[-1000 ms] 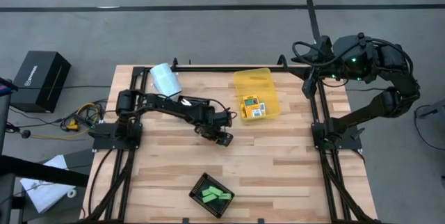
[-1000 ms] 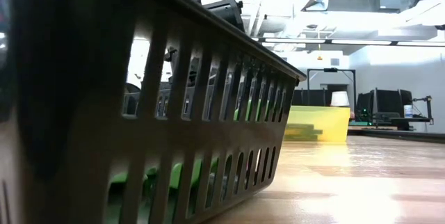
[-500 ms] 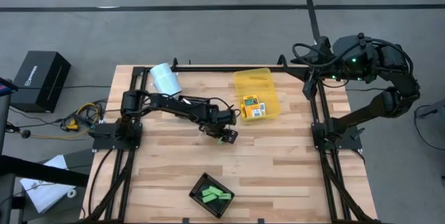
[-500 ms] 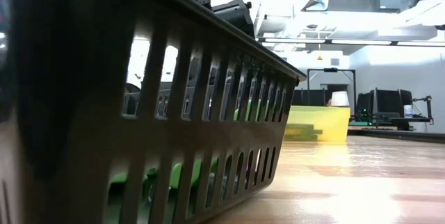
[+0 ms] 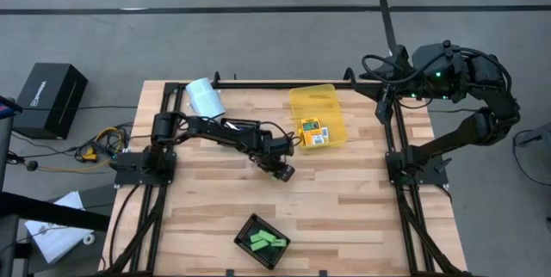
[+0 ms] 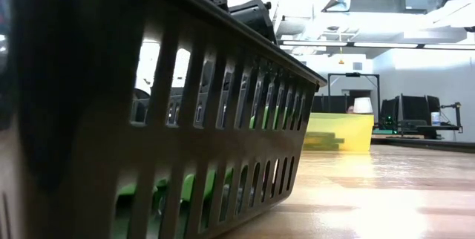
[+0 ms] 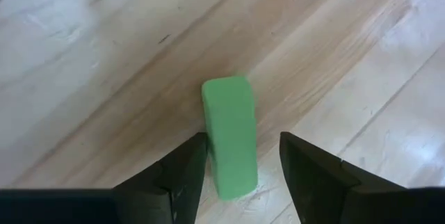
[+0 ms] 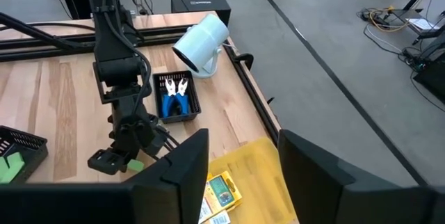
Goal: Pick & Place School Supplies
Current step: Put the green eraser into the bottom black bin
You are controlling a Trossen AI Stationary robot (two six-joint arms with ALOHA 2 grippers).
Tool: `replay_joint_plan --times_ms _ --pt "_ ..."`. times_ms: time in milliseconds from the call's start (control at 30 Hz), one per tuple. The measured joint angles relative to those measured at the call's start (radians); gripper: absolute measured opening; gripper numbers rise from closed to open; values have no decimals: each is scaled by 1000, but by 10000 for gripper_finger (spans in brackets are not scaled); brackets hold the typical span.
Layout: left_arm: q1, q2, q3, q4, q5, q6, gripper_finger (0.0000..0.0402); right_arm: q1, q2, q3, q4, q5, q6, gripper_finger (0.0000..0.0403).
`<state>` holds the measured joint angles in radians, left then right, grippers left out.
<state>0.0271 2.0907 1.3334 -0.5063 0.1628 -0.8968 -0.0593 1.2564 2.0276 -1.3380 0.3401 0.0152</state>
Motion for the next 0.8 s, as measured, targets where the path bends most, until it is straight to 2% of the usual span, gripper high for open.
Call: replay_joint_plan --times_ms 567,700,800 --pt "0 9 3 -47 -90 44 176 0 0 0 69 0 -52 161" --pt "-4 15 3 -51 -71 44 140 0 0 0 69 0 -52 160" --pt "-18 16 3 -44 -69 48 82 0 0 0 68 0 -52 161"
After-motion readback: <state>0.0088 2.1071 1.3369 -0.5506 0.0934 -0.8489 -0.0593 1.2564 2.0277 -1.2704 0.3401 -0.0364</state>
